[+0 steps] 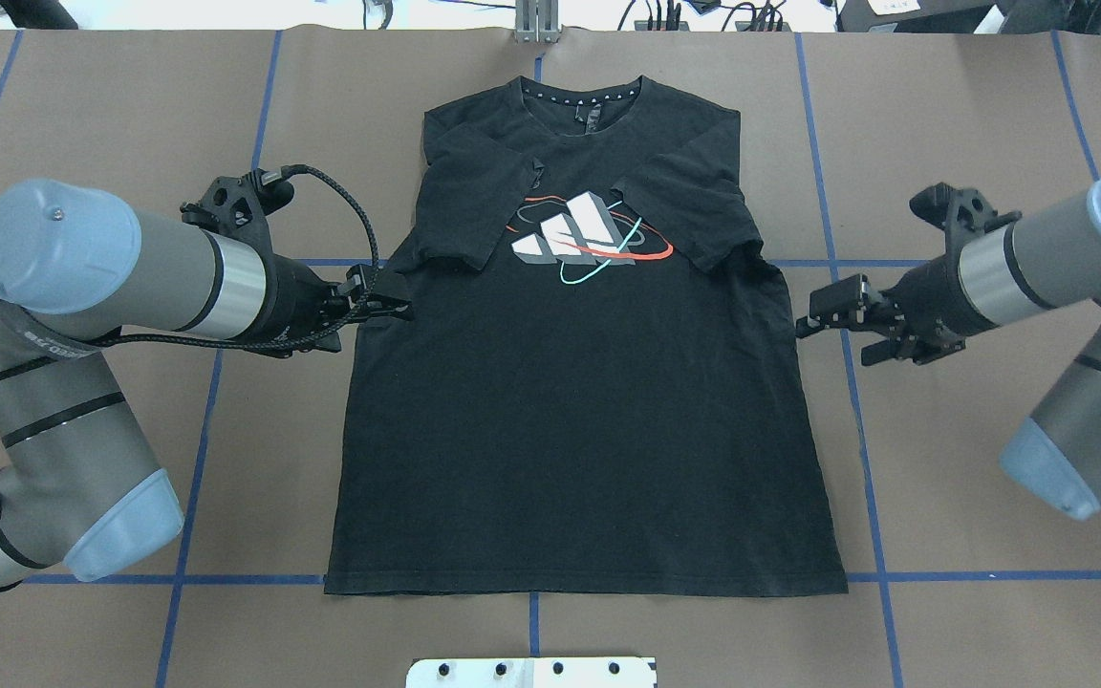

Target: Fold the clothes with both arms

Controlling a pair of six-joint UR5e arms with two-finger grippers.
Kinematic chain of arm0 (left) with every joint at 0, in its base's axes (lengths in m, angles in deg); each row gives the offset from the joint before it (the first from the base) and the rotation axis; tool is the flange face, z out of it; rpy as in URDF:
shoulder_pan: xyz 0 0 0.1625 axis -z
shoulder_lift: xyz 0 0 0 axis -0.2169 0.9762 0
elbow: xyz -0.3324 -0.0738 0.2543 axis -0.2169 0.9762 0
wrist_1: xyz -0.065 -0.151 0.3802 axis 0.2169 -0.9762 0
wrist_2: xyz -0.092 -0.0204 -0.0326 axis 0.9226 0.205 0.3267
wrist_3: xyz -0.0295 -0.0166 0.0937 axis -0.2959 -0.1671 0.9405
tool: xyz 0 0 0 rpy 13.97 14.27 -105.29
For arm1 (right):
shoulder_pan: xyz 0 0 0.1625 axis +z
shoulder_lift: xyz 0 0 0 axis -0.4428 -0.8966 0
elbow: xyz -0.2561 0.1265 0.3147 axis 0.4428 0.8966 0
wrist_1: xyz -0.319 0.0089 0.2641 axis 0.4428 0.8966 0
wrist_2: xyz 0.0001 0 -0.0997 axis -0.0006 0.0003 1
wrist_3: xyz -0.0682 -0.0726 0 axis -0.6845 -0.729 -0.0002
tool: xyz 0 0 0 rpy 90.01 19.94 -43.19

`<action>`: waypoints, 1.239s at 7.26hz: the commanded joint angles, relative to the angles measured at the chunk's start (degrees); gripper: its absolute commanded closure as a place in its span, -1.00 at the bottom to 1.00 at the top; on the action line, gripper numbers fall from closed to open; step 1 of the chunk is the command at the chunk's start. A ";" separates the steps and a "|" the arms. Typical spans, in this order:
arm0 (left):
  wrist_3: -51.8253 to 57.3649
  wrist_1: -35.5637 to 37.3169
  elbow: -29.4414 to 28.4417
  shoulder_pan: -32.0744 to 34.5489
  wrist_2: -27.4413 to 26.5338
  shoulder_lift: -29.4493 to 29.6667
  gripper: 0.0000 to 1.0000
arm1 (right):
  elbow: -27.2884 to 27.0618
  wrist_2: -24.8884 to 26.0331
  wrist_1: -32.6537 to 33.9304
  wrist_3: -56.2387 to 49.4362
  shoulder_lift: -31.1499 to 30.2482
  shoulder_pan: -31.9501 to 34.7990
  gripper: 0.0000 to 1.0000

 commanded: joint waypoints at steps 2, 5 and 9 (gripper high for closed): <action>-1.00 -1.30 0.46 -1.55 -0.65 -0.56 -0.99 | -2.26 3.43 -0.06 4.72 -2.19 -12.59 -1.00; -0.91 -1.30 0.46 -1.64 -0.56 -0.13 -0.99 | -2.26 4.58 -0.06 4.56 -7.63 -16.48 -1.00; -0.82 -1.30 0.28 -1.64 -0.56 -0.30 -0.99 | -1.82 6.61 0.02 4.64 -7.29 -18.34 -0.68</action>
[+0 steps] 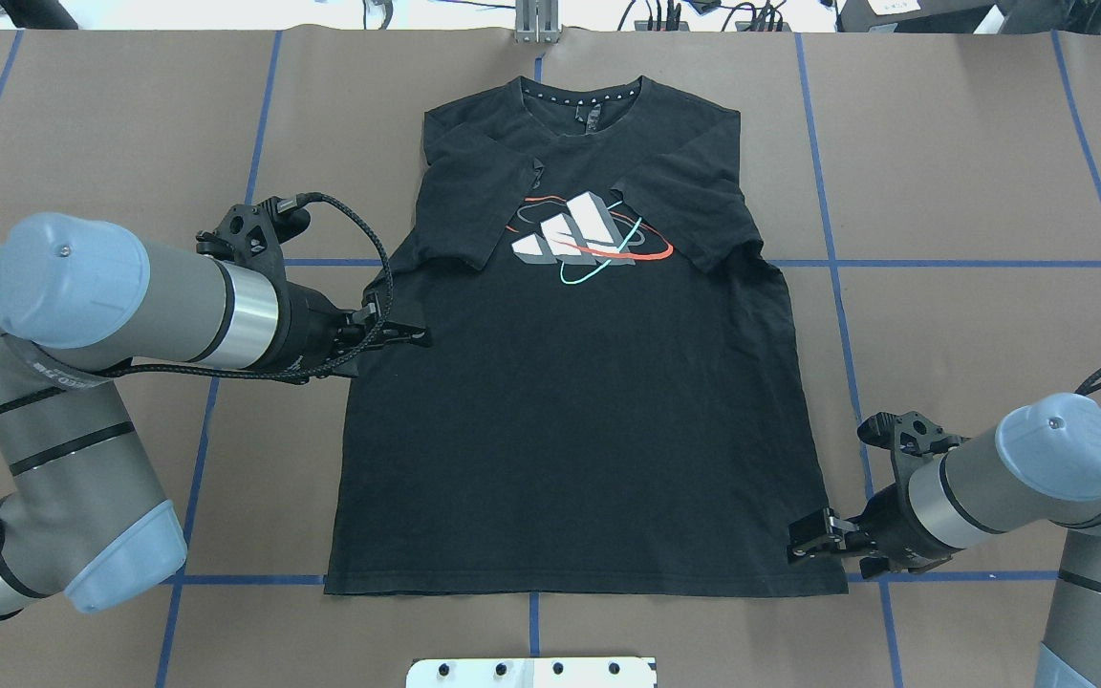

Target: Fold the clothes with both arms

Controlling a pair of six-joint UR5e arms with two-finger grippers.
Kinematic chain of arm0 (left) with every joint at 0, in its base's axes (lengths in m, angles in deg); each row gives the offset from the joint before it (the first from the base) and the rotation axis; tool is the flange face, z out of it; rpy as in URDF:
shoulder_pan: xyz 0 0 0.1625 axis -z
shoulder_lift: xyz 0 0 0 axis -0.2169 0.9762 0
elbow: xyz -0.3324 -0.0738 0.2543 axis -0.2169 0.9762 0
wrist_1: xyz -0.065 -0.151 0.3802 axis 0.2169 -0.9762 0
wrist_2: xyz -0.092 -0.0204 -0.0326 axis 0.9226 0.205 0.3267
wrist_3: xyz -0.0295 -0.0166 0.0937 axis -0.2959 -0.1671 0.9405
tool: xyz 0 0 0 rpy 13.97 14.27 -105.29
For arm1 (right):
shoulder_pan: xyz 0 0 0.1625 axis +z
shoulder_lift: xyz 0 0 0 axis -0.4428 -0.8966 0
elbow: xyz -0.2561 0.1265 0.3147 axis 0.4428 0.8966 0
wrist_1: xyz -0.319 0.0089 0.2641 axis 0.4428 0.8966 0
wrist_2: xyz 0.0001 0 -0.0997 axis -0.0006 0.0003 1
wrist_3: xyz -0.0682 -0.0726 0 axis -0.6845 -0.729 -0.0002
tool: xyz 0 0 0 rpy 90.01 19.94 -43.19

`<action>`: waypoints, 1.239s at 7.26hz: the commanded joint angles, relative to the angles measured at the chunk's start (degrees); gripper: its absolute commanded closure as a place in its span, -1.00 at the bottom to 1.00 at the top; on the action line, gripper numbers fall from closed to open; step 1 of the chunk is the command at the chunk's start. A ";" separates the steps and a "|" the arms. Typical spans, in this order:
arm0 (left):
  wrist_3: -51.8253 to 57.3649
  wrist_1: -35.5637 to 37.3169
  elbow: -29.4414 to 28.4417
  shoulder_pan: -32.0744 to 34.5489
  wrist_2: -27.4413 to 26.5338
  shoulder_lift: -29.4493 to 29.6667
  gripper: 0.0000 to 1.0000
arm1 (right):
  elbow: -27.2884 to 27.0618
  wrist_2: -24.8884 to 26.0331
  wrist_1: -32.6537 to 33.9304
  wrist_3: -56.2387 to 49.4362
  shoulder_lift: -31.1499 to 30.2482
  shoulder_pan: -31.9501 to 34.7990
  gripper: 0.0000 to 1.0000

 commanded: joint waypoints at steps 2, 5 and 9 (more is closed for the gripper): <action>0.07 0.00 -0.07 0.00 0.00 -0.07 -0.99 | 0.52 -0.18 0.00 0.00 -0.12 -0.49 -0.60; -0.02 0.00 -0.07 0.00 0.00 -0.07 -0.99 | 0.96 -0.27 0.09 0.00 -0.29 -0.75 -0.60; -0.02 0.00 -0.07 0.00 0.00 -0.07 -0.99 | 1.49 -0.35 0.44 0.00 -0.21 -0.93 -0.47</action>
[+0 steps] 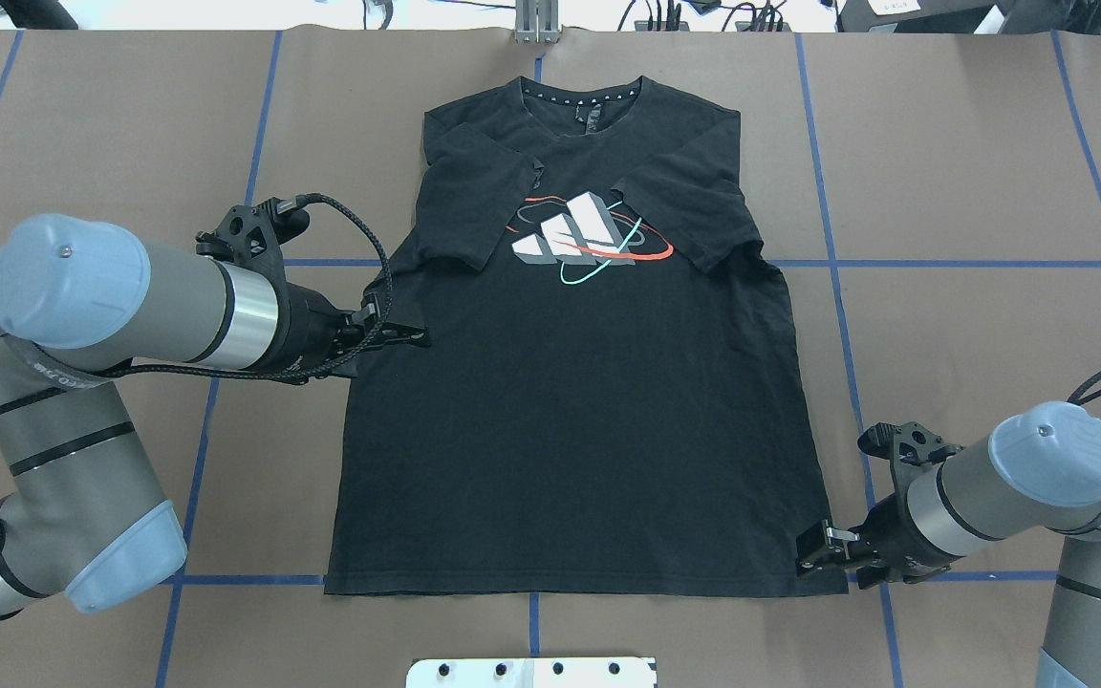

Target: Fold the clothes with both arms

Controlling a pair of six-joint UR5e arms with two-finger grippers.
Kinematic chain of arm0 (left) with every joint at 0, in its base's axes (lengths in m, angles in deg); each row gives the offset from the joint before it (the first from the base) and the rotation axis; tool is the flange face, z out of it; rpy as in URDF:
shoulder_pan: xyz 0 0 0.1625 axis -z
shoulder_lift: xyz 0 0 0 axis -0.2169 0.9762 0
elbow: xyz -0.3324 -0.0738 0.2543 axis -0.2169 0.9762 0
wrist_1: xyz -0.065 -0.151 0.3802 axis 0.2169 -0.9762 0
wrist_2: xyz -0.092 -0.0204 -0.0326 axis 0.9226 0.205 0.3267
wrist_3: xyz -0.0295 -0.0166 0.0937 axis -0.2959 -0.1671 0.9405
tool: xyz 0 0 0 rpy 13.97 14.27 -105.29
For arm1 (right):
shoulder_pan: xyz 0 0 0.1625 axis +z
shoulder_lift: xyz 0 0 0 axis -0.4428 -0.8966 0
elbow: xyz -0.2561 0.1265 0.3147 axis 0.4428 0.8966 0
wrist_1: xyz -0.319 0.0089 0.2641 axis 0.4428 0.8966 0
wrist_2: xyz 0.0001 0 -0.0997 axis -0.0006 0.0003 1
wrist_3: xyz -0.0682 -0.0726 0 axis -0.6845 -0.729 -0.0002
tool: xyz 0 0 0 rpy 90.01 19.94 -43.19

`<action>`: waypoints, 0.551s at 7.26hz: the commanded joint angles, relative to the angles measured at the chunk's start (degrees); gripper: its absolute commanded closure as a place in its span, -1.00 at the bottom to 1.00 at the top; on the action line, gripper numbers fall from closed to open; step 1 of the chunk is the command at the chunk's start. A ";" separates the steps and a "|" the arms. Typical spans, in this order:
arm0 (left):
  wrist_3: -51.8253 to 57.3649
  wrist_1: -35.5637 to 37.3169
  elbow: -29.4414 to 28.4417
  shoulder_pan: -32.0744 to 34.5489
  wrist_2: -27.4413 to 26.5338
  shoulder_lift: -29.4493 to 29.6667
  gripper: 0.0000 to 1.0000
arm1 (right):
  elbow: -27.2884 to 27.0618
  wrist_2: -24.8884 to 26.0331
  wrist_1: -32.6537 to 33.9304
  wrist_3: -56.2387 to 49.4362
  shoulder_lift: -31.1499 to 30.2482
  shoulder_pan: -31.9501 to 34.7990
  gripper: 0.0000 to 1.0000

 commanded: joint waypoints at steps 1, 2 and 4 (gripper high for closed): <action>0.00 0.00 -0.09 0.00 0.00 0.02 -0.99 | 0.21 -0.06 0.30 0.00 0.01 -0.02 -0.35; 0.00 0.00 -0.09 0.09 0.00 0.02 -0.99 | 0.30 -0.15 0.30 0.00 0.01 -0.02 -0.20; 0.00 0.00 -0.17 0.09 0.00 0.11 -0.99 | 0.39 -0.15 0.30 0.00 0.10 -0.02 -0.16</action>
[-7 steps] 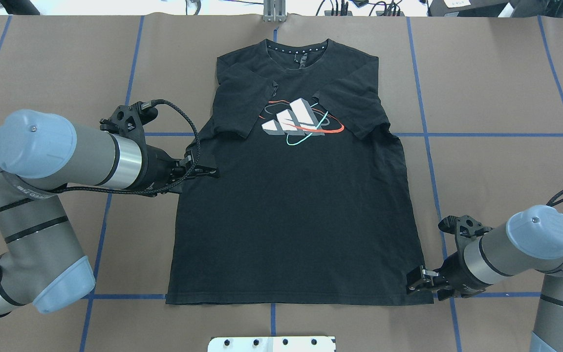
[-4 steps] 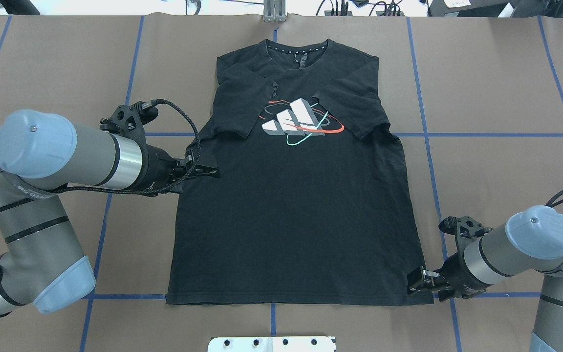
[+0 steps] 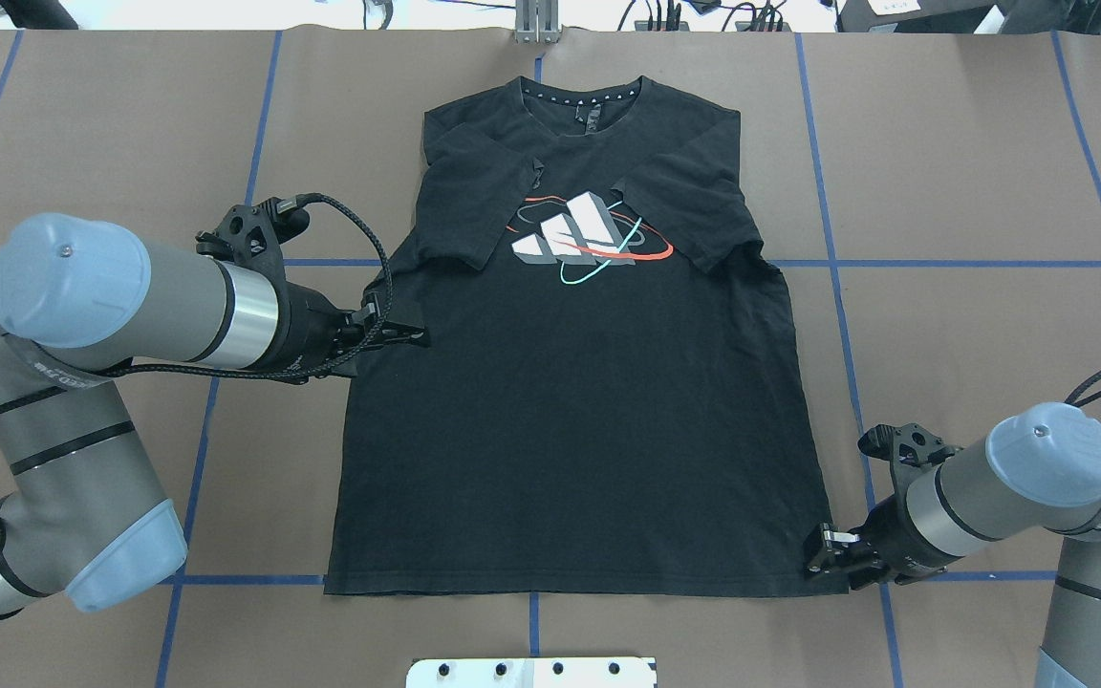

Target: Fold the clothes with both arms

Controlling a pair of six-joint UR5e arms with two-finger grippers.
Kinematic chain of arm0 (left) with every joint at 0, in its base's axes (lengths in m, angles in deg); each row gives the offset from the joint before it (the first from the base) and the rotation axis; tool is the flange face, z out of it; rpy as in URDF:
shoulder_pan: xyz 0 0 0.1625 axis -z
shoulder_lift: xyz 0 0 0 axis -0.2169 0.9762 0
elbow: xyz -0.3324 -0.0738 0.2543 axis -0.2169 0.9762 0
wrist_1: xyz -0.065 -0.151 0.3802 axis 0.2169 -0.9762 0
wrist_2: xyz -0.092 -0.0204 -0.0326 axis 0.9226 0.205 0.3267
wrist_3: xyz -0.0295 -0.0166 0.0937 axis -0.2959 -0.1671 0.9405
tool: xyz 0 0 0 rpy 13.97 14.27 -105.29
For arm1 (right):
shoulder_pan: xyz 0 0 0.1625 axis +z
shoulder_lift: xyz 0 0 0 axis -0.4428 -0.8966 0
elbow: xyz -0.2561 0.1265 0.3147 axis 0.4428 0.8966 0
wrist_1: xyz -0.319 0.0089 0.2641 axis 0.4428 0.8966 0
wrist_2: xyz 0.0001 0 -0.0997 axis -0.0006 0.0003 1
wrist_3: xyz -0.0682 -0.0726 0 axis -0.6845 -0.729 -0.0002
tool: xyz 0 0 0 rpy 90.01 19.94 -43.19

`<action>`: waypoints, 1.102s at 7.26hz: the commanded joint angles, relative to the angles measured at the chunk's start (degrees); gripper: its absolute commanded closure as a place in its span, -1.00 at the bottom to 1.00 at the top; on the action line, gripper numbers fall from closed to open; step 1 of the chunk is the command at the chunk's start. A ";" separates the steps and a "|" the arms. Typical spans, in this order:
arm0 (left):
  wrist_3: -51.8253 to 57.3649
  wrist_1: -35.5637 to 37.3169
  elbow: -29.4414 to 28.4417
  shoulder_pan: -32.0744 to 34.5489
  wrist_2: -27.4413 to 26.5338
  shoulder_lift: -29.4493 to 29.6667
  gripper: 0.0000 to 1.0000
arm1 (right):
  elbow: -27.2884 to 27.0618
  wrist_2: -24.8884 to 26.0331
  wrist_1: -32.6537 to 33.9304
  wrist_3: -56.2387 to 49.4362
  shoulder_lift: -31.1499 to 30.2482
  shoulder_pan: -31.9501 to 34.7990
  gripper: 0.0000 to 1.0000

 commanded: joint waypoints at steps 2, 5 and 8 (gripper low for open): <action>0.00 0.00 -0.12 0.01 0.00 0.03 -0.99 | 0.01 0.04 -0.03 0.70 0.58 -0.09 0.37; 0.00 0.00 -0.47 -0.07 0.00 0.03 -0.99 | -0.69 -0.14 -0.20 0.62 0.41 0.09 1.00; 0.00 0.00 -0.04 0.01 0.00 -0.66 -0.99 | -3.75 -0.23 -0.55 0.62 0.50 0.18 1.00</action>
